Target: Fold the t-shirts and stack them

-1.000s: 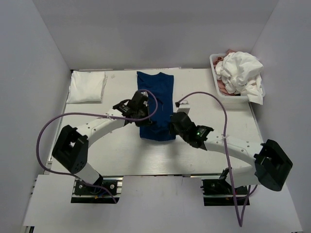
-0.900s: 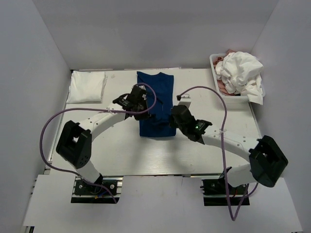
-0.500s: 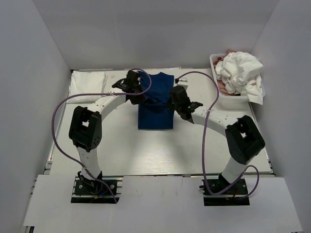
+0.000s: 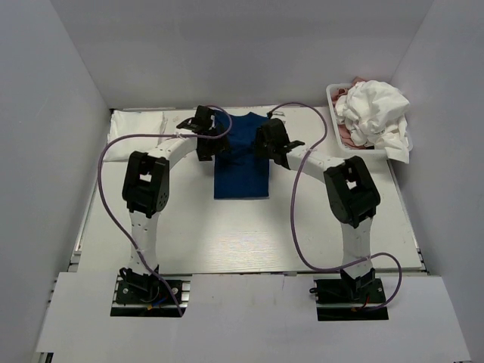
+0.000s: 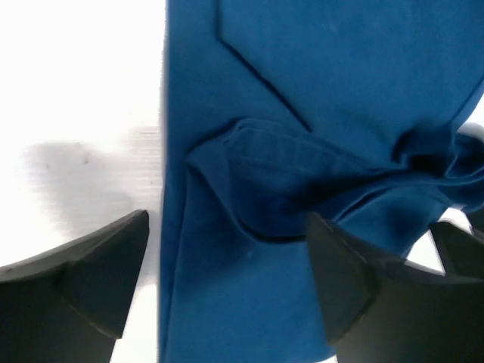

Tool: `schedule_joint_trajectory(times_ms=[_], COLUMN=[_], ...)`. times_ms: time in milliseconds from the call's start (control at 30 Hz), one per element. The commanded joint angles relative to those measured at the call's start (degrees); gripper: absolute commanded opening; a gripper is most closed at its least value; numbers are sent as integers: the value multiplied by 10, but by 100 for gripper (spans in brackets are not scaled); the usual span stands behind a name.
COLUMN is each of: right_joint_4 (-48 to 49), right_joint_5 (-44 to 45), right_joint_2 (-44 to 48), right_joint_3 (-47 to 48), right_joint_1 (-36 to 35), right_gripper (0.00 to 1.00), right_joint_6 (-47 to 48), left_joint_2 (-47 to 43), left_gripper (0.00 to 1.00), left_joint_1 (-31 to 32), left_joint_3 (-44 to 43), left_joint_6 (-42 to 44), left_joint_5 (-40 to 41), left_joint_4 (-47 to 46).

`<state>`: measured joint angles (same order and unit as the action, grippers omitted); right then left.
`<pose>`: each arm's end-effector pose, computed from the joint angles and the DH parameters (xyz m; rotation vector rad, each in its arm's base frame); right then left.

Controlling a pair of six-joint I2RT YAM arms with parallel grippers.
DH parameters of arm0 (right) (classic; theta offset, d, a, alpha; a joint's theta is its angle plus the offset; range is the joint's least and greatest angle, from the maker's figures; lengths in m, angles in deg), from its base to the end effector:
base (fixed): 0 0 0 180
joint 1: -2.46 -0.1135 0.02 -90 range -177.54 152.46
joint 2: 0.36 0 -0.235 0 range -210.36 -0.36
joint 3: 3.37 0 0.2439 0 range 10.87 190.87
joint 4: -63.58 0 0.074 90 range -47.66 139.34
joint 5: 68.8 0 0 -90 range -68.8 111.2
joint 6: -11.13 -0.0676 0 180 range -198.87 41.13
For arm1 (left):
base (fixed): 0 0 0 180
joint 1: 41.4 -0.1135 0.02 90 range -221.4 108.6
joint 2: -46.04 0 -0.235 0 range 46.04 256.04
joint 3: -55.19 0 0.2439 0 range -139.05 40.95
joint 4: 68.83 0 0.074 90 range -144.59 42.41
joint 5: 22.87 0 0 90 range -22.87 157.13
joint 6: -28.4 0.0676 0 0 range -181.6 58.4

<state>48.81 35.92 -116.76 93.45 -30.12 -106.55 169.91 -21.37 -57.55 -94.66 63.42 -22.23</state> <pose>0.4048 0.2383 0.1636 0.0548 2.1659 0.3312 0.4361 -0.1637 0.1419 -0.2745 2.6209 -0.4170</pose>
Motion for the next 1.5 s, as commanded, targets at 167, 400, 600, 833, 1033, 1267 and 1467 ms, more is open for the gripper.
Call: schedule_joint_trajectory(times_ms=[167, 400, 600, 833, 1033, 1267, 1467], right_joint_4=[17, 39, 42, 33, 34, 73, 62], right_joint_5=[-85, -137, -296, -302, -206, -138, -202], right_joint_2=[95, 146, 69, -55, -139, -193, -46], right_joint_3=[-42, -132, -60, 56, 192, 291, 132], right_joint_1=[-2, -12, -41, -57, -49, -20, -7], right_gripper=[90, 90, 90, 90, 90, 90, 90], right_joint_6=[37, 61, 114, 88, 79, 63, 79], left_joint_2=[-161, -273, -333, -451, -471, -466, -424], left_gripper=[100, 100, 100, 100, 100, 100, 100], left_joint_1=[-12, 1, 1, 1, -4, 1, 1], left_joint_3=[103, 295, 385, 515, 531, 516, 477], left_joint_6=[-26, -38, -49, -68, -68, -57, -39], left_joint_5=[24, -20, -36, -24, -12, -12, -12], left_joint_4=[-9, -65, -38, -29, 8, 2, -30])
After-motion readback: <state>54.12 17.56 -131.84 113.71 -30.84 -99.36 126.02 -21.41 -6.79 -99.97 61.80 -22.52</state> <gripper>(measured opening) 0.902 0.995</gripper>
